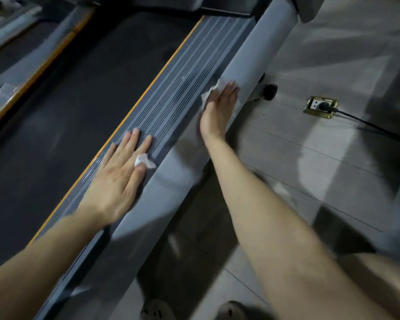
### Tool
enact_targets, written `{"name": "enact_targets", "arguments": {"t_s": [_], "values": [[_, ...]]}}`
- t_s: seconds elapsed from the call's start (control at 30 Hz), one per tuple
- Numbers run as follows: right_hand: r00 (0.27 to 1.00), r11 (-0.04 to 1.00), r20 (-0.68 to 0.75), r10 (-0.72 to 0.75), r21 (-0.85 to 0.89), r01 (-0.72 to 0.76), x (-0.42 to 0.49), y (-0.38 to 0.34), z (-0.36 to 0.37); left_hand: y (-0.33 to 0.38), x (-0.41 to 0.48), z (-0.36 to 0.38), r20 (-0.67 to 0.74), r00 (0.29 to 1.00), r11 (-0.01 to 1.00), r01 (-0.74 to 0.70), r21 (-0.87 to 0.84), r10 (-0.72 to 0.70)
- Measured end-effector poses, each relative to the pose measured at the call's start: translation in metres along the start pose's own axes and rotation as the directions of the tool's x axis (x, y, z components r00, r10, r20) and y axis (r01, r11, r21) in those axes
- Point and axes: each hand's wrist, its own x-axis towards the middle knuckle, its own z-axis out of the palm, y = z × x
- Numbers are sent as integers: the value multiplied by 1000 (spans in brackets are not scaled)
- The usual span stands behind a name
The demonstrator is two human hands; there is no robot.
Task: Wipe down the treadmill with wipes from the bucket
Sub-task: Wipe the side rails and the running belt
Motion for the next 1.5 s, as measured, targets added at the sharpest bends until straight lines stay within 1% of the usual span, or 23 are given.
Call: {"name": "enact_targets", "arguments": {"t_s": [0.07,0.1,0.17,0.23,0.3,0.37,0.47,0.53,0.57,0.63,0.67,0.73,0.8,0.83,0.93,1.0,1.07,1.13,1.23,1.33,1.4,1.47,1.5], "values": [[996,994,-43,77,76,-74,-20,-4,6,-14,-45,-4,15,1000,1000,24,20,-24],[995,995,-71,66,80,-60,-51,-2,13,-21,-61,-4,20,999,999,34,37,-35],[998,999,-51,-30,30,31,-147,5,31,-30,-86,-3,11,998,996,62,63,-62],[986,988,66,-151,-33,153,-250,10,40,-33,-98,1,-23,997,995,81,59,-80],[945,963,222,-238,-71,260,-317,19,39,-32,-104,8,-56,996,996,77,38,-75],[928,939,229,-293,-113,324,-314,29,39,-31,-102,11,-83,993,995,85,43,-81],[944,928,134,-303,-182,324,-229,32,35,-30,-102,12,-119,987,992,118,44,-112],[968,962,40,-248,-104,251,-151,30,28,-30,-102,13,-126,985,991,127,35,-122],[986,984,11,-165,-67,165,-118,27,23,-29,-101,13,-127,984,991,130,27,-125],[1000,999,3,-12,-29,12,-82,23,16,-28,-101,12,-128,982,990,140,16,-136],[1000,999,-3,26,-24,-27,-83,22,16,-28,-101,12,-128,982,990,143,14,-141],[997,998,-31,65,-12,-65,-123,21,23,-28,-100,11,-129,981,989,147,15,-144],[996,996,-1,93,0,-93,-203,25,36,-27,-100,12,-133,981,989,144,26,-139],[997,997,31,73,-13,-72,-251,31,40,-27,-101,12,-133,982,989,142,29,-137],[989,982,69,-131,-130,139,-375,54,50,-27,-100,10,-141,981,990,139,21,-135],[988,988,124,-92,-109,105,-402,65,52,-28,-100,12,-154,980,990,136,37,-129],[988,982,135,-77,-158,99,-392,67,51,-30,-100,12,-163,979,990,133,43,-124],[988,985,151,14,-174,12,-352,86,53,-30,-99,14,-160,978,989,142,40,-134],[973,975,108,206,62,-213,-260,107,48,-33,-98,15,-163,979,989,133,63,-121],[913,883,120,391,231,-409,-191,116,35,-33,-98,15,-164,978,990,135,48,-126],[894,858,107,434,252,-447,-183,106,33,-31,-97,14,-167,979,991,128,33,-121],[912,882,46,407,241,-406,-204,94,40,-29,-99,13,-172,977,991,132,21,-126],[916,900,29,401,173,-400,-226,90,47,-28,-99,13,-172,976,991,135,16,-130]]}}
